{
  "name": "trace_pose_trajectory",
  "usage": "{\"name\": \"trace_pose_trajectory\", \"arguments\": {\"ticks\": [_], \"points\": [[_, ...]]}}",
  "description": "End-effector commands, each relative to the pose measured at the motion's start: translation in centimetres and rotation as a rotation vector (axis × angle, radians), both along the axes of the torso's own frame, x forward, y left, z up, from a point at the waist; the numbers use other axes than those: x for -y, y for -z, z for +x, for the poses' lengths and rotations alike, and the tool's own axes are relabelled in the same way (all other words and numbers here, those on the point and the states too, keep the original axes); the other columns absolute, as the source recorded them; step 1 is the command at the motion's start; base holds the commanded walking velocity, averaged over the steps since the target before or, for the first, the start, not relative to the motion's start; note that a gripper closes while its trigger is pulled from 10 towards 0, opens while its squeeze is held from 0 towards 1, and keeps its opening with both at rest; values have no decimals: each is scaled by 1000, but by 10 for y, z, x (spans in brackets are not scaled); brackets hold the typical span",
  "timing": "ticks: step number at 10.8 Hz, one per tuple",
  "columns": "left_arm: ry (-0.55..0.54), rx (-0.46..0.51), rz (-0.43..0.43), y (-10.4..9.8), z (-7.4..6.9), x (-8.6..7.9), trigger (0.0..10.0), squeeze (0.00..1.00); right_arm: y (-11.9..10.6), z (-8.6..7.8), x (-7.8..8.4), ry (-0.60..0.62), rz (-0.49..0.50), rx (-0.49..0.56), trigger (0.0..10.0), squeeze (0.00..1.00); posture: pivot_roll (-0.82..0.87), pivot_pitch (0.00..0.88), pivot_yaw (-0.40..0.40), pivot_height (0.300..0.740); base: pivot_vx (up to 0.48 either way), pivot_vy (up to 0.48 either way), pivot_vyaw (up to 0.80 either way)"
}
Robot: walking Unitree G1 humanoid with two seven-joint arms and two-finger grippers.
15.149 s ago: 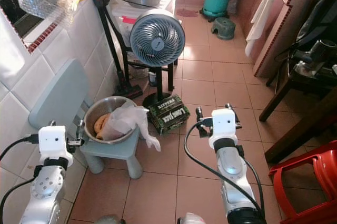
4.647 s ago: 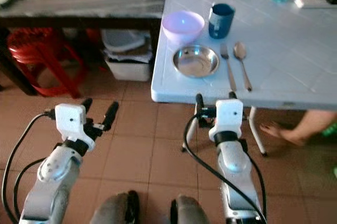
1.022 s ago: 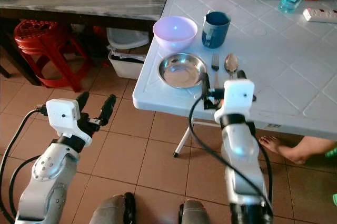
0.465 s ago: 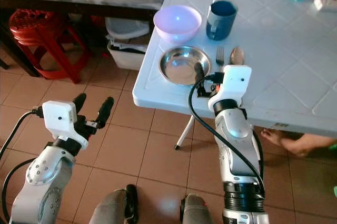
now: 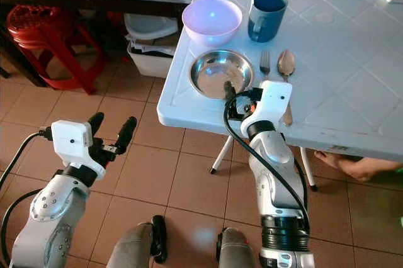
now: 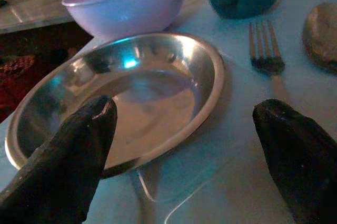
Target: Setting the table
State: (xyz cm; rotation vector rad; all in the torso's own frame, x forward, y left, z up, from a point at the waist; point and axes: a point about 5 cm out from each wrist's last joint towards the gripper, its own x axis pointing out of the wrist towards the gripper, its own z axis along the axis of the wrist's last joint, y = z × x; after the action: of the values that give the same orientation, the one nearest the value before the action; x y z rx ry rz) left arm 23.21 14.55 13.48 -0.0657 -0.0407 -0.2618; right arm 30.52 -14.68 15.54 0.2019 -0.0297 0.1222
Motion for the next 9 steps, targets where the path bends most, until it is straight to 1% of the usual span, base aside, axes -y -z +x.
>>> {"name": "trace_pose_trajectory", "arguments": {"ticks": [1,3,4,5,6,8,9], "points": [[4,-12,12,1,-3,0,10000,0,-2,0,-4,-20,15,-2,10000,0,-13,263,68,740,0,0,0],[34,-19,26,2,-5,1,10000,0,0,1,-13,-65,73,-35,10000,0,-13,267,66,740,0,0,0],[36,-20,29,2,-5,0,10000,0,0,1,-15,-80,108,-40,6275,0,-13,266,69,740,0,0,0],[38,-21,30,2,-6,0,10000,0,-1,1,-16,-84,133,-44,3647,0,-13,265,70,740,0,0,0],[44,-21,31,3,-6,1,10000,0,-3,2,-17,-83,177,-52,0,0,-14,263,71,740,0,0,0],[60,-21,32,2,-6,3,10000,0,-2,4,-13,-57,240,-82,0,0,-15,262,73,740,0,0,0],[67,-23,32,3,-6,3,10000,0,4,4,-7,-13,288,-122,0,0,-16,261,70,740,0,0,0]]}}
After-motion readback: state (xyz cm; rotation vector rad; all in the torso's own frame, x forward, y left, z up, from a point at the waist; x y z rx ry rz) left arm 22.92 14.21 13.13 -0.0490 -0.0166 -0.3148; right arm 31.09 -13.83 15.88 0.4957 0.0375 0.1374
